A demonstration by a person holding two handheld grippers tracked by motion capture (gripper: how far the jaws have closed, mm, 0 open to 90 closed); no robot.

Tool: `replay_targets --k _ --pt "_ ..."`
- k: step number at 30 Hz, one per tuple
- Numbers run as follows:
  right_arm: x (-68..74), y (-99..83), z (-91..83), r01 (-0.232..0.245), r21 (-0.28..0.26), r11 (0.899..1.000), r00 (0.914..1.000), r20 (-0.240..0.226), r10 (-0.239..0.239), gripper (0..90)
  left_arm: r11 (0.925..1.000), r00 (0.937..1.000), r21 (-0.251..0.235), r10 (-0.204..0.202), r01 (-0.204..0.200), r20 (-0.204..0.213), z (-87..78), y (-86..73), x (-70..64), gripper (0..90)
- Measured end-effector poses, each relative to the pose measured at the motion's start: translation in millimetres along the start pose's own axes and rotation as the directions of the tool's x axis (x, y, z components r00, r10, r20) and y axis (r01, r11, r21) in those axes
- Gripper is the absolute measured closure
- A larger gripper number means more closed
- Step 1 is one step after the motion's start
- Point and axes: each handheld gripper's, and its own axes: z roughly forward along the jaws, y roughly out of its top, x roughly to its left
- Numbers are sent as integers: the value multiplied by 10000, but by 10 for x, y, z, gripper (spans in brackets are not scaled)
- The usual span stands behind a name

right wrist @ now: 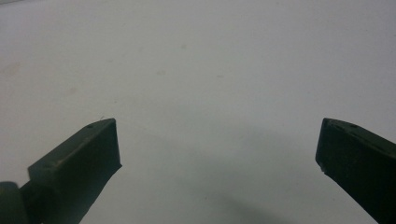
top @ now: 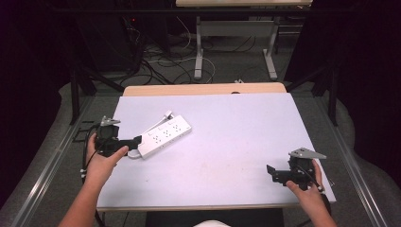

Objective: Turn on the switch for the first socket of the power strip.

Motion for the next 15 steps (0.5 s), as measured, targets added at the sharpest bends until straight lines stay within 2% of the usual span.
replay_targets --k 7,15 --pt "-4 -4 16 138 -31 9999 9999 -85 -138 0 9999 9999 103 -71 73 -107 51 66 26 148" --pt "3 -10 22 85 -39 10000 10000 2 -85 0 9999 9997 59 -131 132 -204 63 152 72 163"
